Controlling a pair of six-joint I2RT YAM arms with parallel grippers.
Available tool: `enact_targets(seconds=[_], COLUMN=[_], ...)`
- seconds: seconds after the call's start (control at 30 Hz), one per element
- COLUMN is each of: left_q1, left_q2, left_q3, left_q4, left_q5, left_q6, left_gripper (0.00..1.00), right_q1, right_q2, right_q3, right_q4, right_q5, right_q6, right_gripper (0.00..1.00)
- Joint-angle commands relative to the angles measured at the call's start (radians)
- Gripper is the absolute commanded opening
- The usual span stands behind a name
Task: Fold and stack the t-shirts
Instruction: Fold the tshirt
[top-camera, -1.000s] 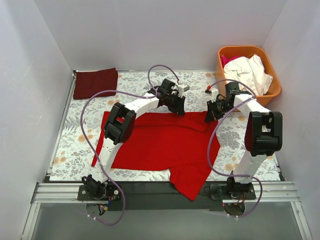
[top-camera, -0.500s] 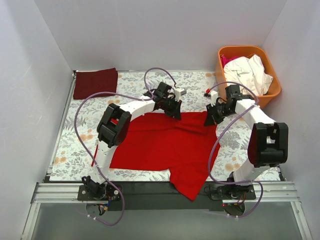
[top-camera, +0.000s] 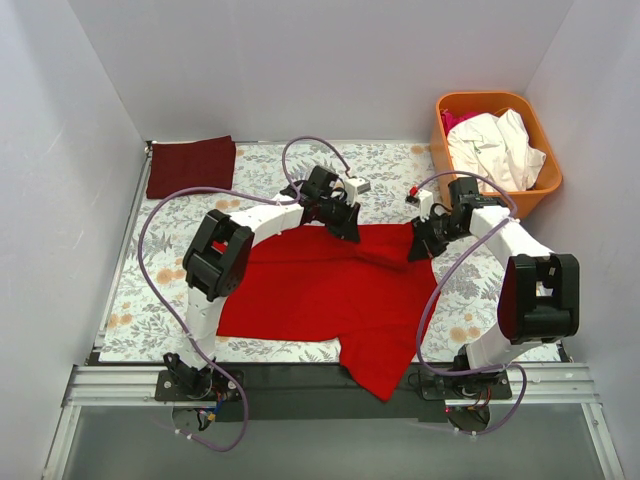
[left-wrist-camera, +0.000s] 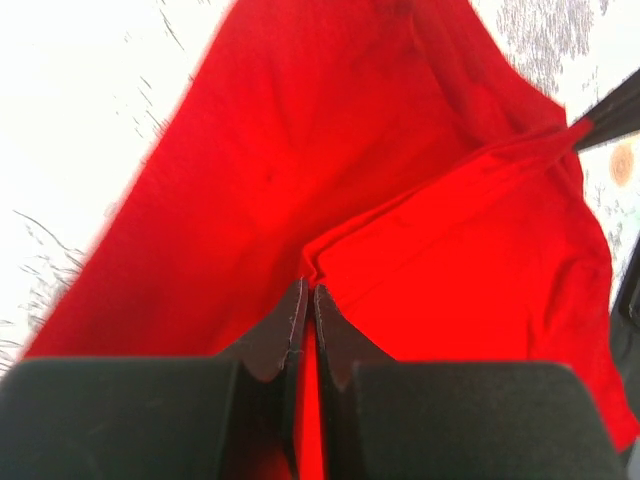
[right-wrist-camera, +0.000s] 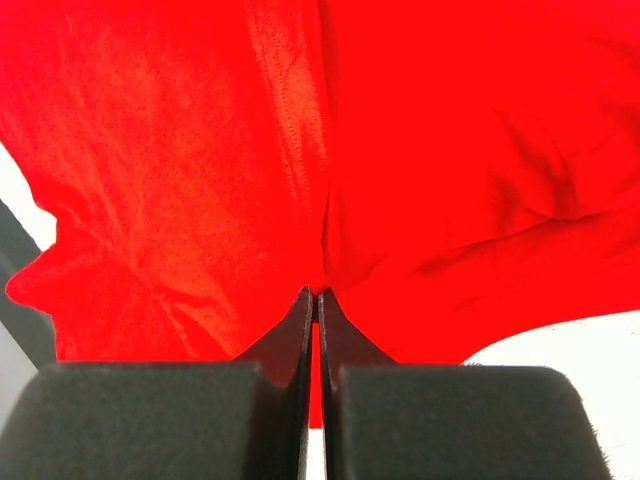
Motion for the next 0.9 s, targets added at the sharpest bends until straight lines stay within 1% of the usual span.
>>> enact_targets(seconds=[0.0, 0.17, 0.87], left_q1=[-0.002, -0.002, -0.002], left_q2=[-0.106, -0.129, -0.172], left_q3=[-0.041, -0.077, -0.109], left_q4=[0.003, 0.002, 0.0], left_q5=[0.055, 0.042, 0.022], left_q6=[0.032, 0.049, 0.066], left_gripper=[0.0, 0.0, 0.0], right_q1=[0.007, 0.016, 0.091], right_q2=[-0.054, -0.075, -0.137], right_q3=[-0.02, -0.037, -0.089], right_q4=[-0.026, -0.041, -0.067], right_q5=[-0.001, -0.018, -0.058], right_q6=[-0.021, -0.021, 0.005], right_gripper=[0.01, 0.01, 0.01])
